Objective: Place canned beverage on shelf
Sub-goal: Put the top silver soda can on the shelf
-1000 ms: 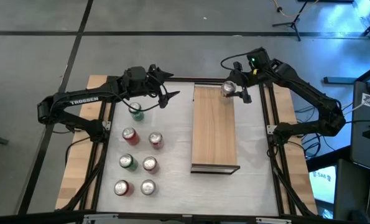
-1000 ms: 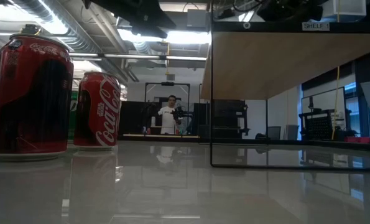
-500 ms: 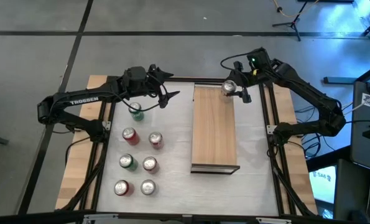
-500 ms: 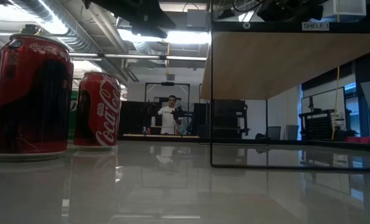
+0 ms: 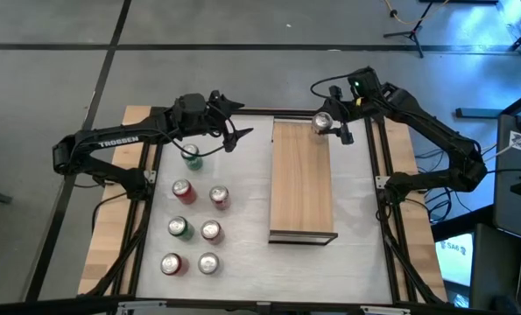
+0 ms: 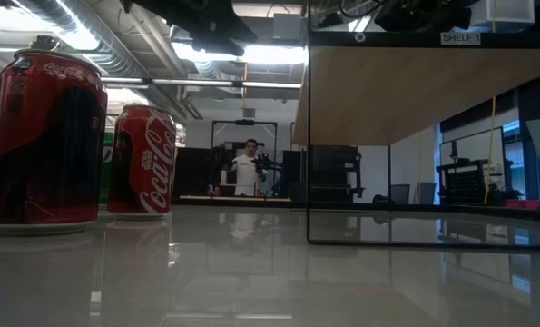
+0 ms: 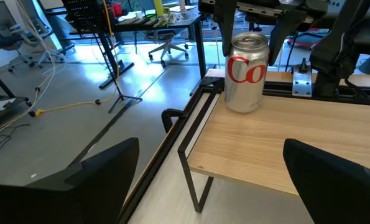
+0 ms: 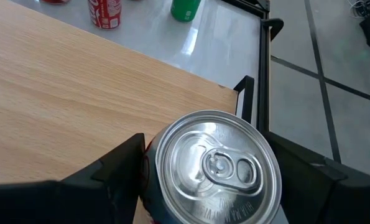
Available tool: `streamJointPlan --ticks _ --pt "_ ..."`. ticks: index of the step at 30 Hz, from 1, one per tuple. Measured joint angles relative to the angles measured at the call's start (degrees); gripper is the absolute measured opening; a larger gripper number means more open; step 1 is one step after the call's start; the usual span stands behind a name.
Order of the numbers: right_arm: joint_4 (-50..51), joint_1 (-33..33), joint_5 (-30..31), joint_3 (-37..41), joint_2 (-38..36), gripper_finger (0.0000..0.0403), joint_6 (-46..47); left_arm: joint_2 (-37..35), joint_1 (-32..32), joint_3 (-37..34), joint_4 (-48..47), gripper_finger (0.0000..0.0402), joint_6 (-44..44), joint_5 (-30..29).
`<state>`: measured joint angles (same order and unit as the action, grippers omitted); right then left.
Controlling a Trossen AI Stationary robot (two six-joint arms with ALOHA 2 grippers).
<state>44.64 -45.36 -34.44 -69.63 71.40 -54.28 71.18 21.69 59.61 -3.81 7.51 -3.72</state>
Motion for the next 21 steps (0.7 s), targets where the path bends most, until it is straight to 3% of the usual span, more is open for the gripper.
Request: streamJointPlan --ticks 9,21 --pt "0.0 0.0 0.0 0.0 0.0 0.0289 0.0 0.0 0.0 0.0 0.0 0.0389 0.0 0.0" --pt "0.1 0.0 4.3 0.1 0.1 0.0371 0.0 0.0 0.0 0.0 0.0 0.0389 0.0 0.0"
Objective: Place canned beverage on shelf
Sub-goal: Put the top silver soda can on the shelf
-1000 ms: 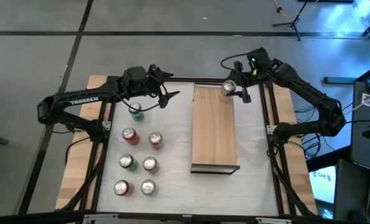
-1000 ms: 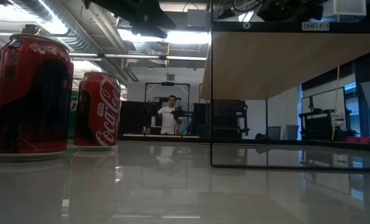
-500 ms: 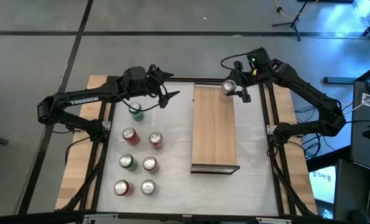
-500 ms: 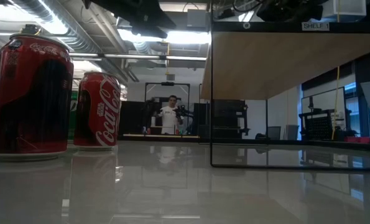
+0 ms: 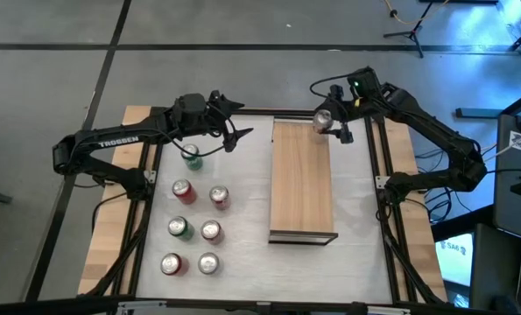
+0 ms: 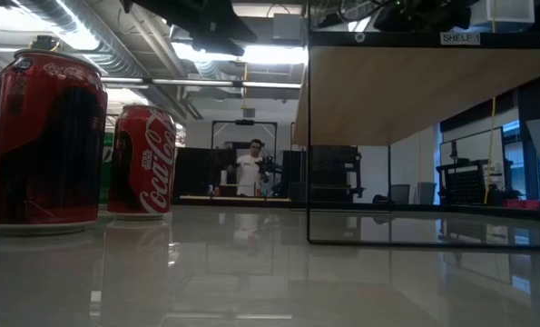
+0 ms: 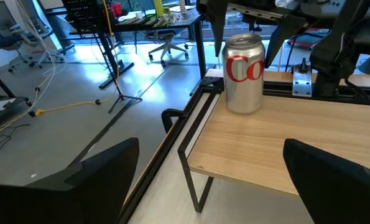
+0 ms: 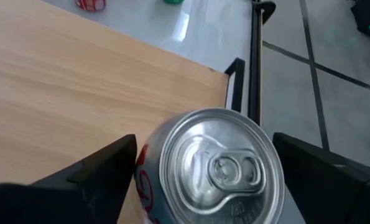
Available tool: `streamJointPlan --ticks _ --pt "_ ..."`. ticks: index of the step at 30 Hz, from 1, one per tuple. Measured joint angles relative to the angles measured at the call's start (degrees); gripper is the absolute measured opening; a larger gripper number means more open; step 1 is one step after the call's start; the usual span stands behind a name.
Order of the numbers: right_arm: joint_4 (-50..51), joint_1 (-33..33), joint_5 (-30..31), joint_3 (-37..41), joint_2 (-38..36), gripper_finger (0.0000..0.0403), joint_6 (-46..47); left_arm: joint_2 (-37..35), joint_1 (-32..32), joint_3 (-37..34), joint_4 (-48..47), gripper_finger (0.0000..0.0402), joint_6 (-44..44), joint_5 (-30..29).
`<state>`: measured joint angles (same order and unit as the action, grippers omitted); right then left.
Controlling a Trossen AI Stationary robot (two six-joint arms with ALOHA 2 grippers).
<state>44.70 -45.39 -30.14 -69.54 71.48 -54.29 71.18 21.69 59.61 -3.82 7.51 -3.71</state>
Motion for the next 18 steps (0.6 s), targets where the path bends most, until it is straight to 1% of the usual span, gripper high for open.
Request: streamJointPlan --ticks 10,13,18 --pt "-0.5 0.0 0.0 0.0 0.0 0.0375 0.0 0.0 0.0 0.0 0.0 0.0389 0.0 0.0" --pt "-2.4 0.0 -1.4 0.0 -0.1 0.0376 1.9 0.0 0.0 0.0 0.0 0.0389 0.0 0.0" --pt "-4.4 0.0 -1.6 0.0 -0.9 0.0376 4.8 0.0 0.0 0.0 0.0 0.0389 0.0 0.0"
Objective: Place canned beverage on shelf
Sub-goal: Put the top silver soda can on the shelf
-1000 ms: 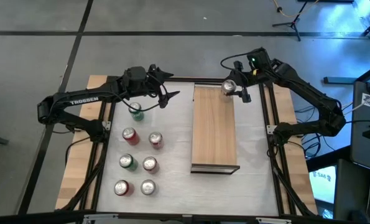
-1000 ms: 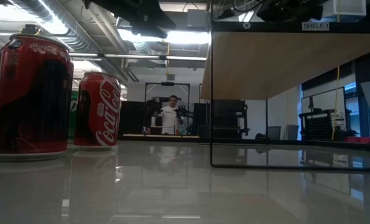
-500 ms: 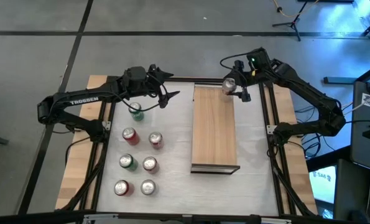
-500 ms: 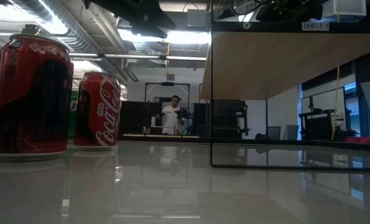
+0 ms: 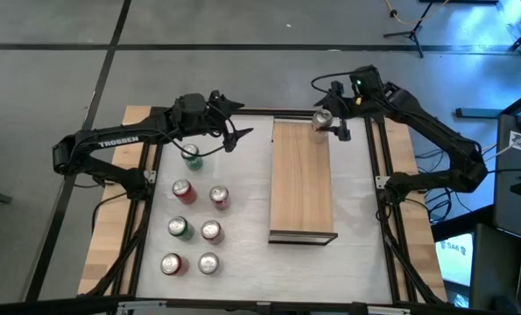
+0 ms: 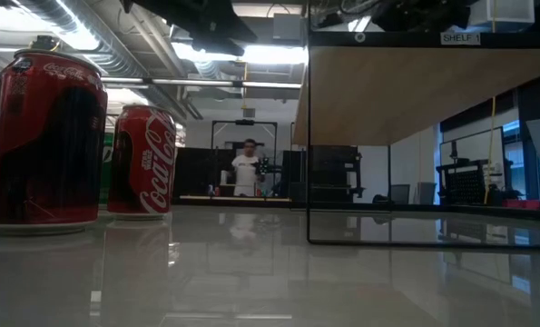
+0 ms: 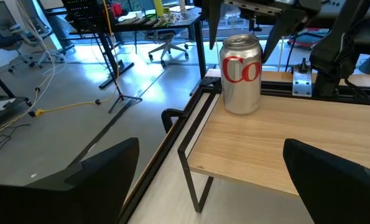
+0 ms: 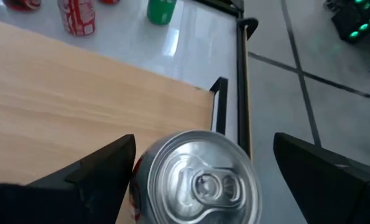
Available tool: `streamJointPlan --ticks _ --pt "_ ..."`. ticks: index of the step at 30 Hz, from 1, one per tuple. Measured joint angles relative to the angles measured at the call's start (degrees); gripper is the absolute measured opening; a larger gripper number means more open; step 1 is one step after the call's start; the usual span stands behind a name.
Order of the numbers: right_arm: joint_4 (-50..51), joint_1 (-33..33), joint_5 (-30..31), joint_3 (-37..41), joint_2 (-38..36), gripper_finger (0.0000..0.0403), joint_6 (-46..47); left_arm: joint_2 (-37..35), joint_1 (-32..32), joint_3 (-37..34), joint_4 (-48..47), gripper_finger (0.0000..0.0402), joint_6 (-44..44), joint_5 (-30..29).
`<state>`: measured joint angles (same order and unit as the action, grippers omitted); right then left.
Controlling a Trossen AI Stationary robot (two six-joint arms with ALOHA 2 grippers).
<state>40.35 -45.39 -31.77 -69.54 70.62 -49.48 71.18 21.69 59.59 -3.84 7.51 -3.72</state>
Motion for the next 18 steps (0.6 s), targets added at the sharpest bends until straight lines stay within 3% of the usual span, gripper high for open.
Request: streamJointPlan --ticks 18 --pt "-1.2 0.0 -3.1 -0.1 -6.8 0.0376 0.5 0.0 0.0 0.0 0.0 0.0389 0.0 0.0"
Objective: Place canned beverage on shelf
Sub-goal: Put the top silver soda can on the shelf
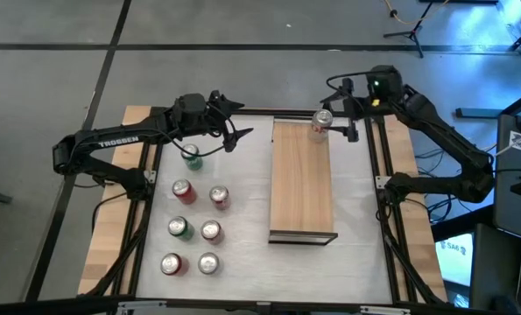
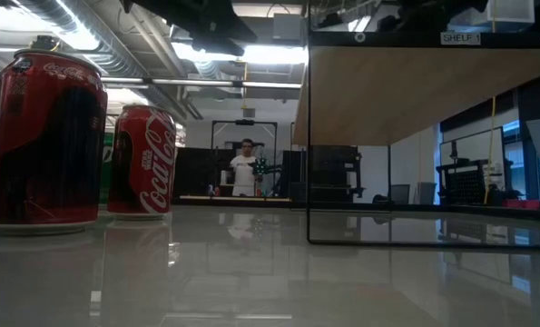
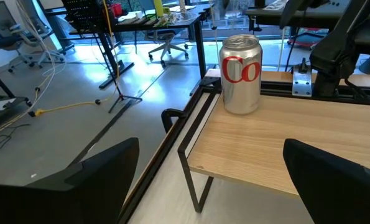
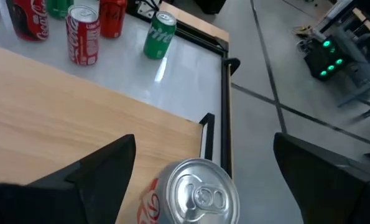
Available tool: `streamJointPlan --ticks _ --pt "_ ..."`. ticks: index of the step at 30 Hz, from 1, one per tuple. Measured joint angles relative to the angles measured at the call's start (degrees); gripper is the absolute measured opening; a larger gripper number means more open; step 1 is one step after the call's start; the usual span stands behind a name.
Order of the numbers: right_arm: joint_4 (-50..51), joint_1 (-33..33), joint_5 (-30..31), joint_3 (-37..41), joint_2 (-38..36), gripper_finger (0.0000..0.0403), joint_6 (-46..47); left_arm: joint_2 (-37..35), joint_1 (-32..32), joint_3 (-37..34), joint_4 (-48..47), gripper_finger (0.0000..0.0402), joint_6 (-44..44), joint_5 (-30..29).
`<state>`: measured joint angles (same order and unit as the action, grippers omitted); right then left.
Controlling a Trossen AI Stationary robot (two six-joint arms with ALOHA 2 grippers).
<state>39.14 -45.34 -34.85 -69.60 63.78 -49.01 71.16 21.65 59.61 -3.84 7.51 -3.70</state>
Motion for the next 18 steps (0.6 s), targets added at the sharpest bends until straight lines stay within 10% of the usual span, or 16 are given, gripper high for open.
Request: streamJointPlan --ticks 18 --pt "0.0 0.0 9.8 0.0 0.2 0.0376 27.1 0.0 0.0 0.0 0.0 0.0389 0.0 0.0"
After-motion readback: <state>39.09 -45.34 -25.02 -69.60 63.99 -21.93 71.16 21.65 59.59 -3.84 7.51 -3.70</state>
